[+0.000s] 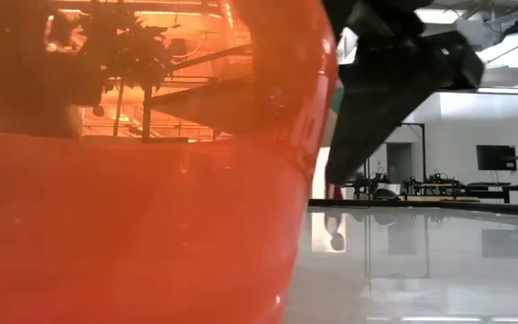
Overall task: Place and stack bowls onto a shelf
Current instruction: Stack the purple bowl on the light green bowl
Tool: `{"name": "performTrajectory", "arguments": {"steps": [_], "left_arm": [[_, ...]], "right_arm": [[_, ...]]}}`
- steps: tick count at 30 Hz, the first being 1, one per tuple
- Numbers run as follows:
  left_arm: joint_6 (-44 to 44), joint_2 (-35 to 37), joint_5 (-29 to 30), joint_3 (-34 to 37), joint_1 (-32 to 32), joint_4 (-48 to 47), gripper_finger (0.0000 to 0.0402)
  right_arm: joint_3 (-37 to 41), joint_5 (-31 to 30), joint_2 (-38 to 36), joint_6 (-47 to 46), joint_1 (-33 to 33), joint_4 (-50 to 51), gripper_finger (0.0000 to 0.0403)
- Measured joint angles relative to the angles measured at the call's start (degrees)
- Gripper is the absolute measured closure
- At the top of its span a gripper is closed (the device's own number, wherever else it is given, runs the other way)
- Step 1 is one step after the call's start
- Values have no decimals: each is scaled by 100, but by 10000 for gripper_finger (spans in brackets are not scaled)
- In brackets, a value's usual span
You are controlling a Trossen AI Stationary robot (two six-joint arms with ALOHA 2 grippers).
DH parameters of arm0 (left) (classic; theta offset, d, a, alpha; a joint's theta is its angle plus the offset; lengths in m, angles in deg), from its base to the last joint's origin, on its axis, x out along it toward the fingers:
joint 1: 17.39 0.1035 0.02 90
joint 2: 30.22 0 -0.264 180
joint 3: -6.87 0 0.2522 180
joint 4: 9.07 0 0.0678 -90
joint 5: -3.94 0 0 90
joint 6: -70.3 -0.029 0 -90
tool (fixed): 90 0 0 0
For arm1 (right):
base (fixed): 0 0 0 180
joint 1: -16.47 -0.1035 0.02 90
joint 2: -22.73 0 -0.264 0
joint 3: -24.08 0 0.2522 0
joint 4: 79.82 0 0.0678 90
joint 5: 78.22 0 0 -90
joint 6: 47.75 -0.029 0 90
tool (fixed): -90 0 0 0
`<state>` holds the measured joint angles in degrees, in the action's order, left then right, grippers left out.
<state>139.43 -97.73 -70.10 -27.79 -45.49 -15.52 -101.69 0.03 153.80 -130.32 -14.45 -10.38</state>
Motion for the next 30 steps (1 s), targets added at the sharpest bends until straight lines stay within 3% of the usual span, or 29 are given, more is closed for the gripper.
{"name": "performTrajectory", "arguments": {"steps": [4,9,17,23,30], "left_arm": [[-109,-61,82,0,15,913,401],[-38,-421,-36,0,13,1293,401],[358,-985,67,-4,-13,1701,401],[347,-1788,-531,-65,-15,3106,401],[271,-2403,-818,-463,-15,3307,401]], "right_arm": [[0,-13,0,-13,14,49,171],[4,-116,-178,3,85,25,171],[-7,-1111,-738,201,403,-271,171],[2,-983,-715,496,641,-685,171],[2,-922,-713,547,676,-654,171]]}}
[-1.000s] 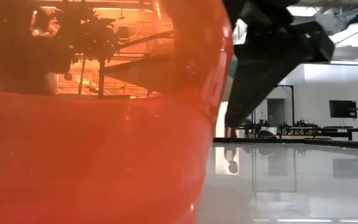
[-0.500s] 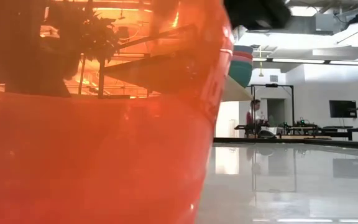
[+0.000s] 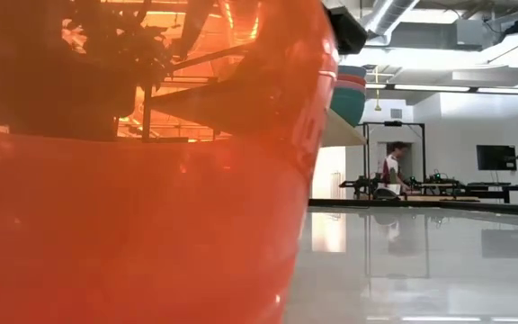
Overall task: Place and stack bowls onto a shelf
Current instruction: Stack the purple bowl on the light green bowl
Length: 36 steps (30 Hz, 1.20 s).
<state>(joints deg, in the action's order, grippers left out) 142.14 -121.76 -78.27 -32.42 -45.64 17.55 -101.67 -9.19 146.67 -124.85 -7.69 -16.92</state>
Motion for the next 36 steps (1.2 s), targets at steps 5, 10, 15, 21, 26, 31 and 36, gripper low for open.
{"name": "performTrajectory", "arguments": {"steps": [5,10,15,21,26,31,36], "left_arm": [[-322,-50,-120,-335,105,96,401],[-953,-42,-735,-777,261,478,401],[-1306,-39,-1232,-1232,326,471,401],[-1144,0,-2329,-1453,429,434,401],[-656,115,-3247,-1460,437,162,401],[-616,538,-3551,-1460,431,-954,401],[-1073,1264,-3229,-1465,431,-2090,401]], "right_arm": [[0,-1,2,-40,-3,195,171],[0,-3,7,-136,-55,630,171],[0,101,7,-290,-168,1060,171],[0,155,7,-704,-373,1428,171],[-9,152,71,-803,-434,1111,171],[2,176,289,-847,-336,971,171],[-3,401,583,-782,-261,612,171]]}}
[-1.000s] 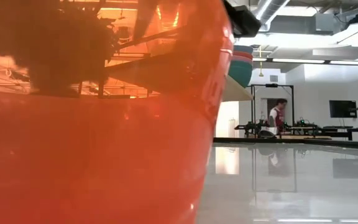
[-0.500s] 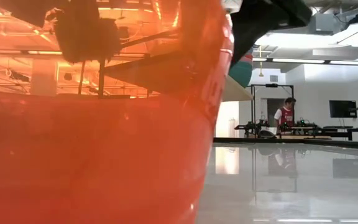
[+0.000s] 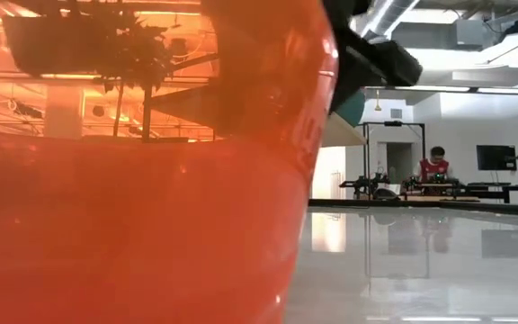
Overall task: Place and stack bowls onto a shelf
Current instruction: Stack the purple bowl on the light green bowl
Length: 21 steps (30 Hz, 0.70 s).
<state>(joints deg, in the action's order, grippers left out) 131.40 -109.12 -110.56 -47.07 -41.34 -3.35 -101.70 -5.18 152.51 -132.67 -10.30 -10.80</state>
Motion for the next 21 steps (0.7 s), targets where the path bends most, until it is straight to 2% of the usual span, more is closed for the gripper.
{"name": "performTrajectory", "arguments": {"steps": [6,10,14,18,19,21], "left_arm": [[-359,795,637,9,-4,-951,401],[-493,1203,827,7,-7,-1448,401],[-546,1569,941,4,-7,-2008,401],[-672,1901,1091,4,-7,-2545,401],[-709,1978,1151,4,-7,-2689,401],[-745,2108,1284,7,-7,-2881,401]], "right_arm": [[-10,252,164,-76,72,-19,177],[4,456,253,-82,102,-65,201],[3,806,287,-56,140,-169,263],[1,722,282,53,146,-155,363],[1,658,282,88,152,-147,378],[1,602,248,66,188,-107,380]]}}
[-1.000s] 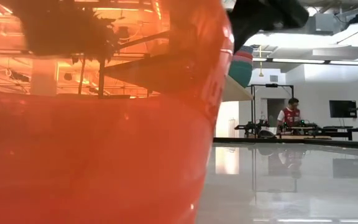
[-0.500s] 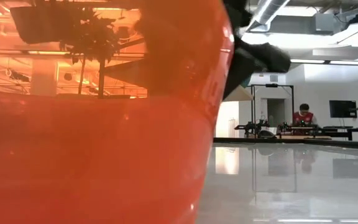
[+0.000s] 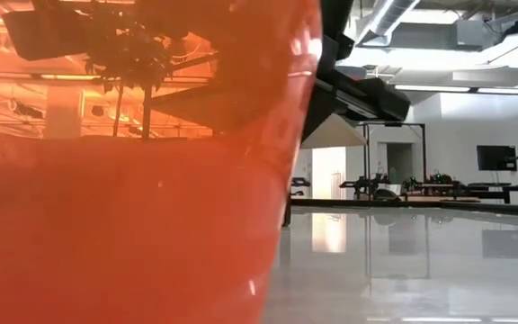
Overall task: Place and stack bowls onto a shelf
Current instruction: Stack the purple bowl on the light green bowl
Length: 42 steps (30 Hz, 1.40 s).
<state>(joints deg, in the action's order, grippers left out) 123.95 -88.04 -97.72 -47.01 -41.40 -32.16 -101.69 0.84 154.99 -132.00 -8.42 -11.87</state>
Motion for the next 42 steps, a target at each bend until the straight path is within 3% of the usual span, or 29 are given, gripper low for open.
{"name": "performTrajectory", "arguments": {"steps": [6,17,20,25,29,37,42], "left_arm": [[-44,274,346,0,0,-585,401],[0,430,560,0,0,-1833,401],[2,427,560,0,-2,-1975,401],[-2,430,646,0,-2,-2057,401],[-76,427,805,2,-4,-2102,401],[-92,427,919,2,-4,-2134,401],[-94,427,920,1,-4,-2139,401]], "right_arm": [[-173,70,-12,116,75,31,379],[-2309,-158,-123,1255,208,1217,380],[-1824,-566,-841,1386,351,1177,380],[-1779,-1713,-1640,1302,782,2595,380],[-1773,-2044,-2012,1370,1309,3006,380],[-1766,-1566,-2019,2337,2451,3087,380],[-1763,-1231,-1916,2576,2815,3203,380]]}}
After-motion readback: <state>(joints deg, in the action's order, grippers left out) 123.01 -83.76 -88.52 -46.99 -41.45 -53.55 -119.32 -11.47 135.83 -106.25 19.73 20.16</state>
